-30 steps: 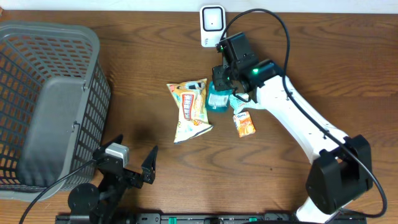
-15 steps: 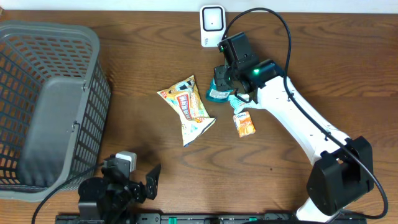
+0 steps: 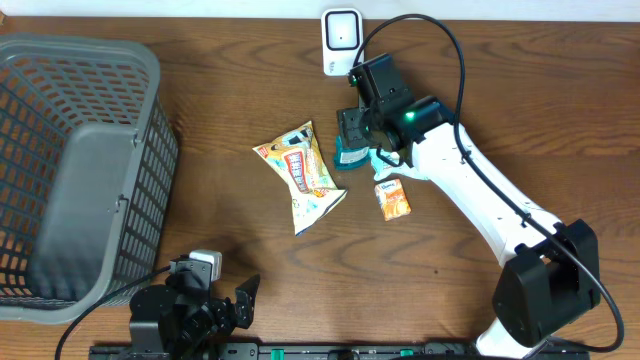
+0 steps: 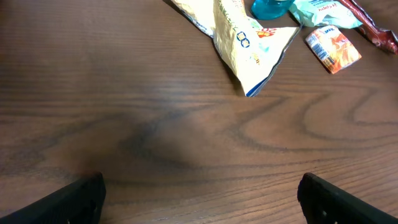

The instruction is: Scan the item barcode

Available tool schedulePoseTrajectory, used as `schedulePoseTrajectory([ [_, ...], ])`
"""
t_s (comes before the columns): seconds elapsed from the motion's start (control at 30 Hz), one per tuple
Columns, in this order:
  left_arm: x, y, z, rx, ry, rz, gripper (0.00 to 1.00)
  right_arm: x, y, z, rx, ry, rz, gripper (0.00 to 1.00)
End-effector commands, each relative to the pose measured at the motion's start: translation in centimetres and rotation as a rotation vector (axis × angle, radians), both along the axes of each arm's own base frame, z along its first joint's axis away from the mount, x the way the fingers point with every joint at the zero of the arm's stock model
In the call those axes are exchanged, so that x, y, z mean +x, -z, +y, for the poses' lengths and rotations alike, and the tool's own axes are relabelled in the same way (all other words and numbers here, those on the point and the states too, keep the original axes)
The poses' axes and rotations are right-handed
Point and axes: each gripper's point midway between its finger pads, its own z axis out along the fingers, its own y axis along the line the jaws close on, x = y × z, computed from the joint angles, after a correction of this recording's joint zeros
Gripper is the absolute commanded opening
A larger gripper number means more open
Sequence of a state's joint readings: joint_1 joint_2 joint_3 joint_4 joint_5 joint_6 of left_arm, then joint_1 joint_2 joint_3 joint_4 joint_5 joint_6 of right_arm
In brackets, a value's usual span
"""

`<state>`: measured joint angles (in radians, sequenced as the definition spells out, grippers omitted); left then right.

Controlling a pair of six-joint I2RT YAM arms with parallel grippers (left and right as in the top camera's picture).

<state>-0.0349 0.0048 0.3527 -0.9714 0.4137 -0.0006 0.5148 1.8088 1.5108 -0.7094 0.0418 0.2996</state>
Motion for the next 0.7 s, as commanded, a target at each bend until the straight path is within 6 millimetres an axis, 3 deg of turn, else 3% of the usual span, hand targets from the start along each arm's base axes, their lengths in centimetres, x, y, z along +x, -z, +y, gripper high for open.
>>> schedulePoseTrajectory([
  [0.0,-0.3,0.2,-0.2,-0.006,0.01,0.017,0.98,0.3,-2.7,0.4,0.022,-0.005,-0.063,0.75],
  [0.1,-0.3,0.2,-0.2,-0.006,0.01,0.017,0.99,0.3,-3.5,0.4,0.026,-0.01,-0.08,0.84],
  [0.23,-0.3,0.2,-0.2,-0.006,0.01,0.017,0.99,0.4,-5.9,0.5,0.048,-0.014,-0.131,0.99],
  [0.47,-0.3,0.2,-0.2,-0.006,0.01,0.017,0.99,-1.1,-12.5,-0.4,0.123,-0.013,-0.262,0.99],
  [0.57,-0.3,0.2,-0.2,-0.006,0.01,0.017,0.99,-2.0,-13.6,-0.9,0.127,-0.012,-0.27,0.99],
  [0.67,-0.3,0.2,-0.2,-0.006,0.01,0.017,0.99,-2.9,-13.0,-1.5,0.091,-0.03,-0.235,0.99],
])
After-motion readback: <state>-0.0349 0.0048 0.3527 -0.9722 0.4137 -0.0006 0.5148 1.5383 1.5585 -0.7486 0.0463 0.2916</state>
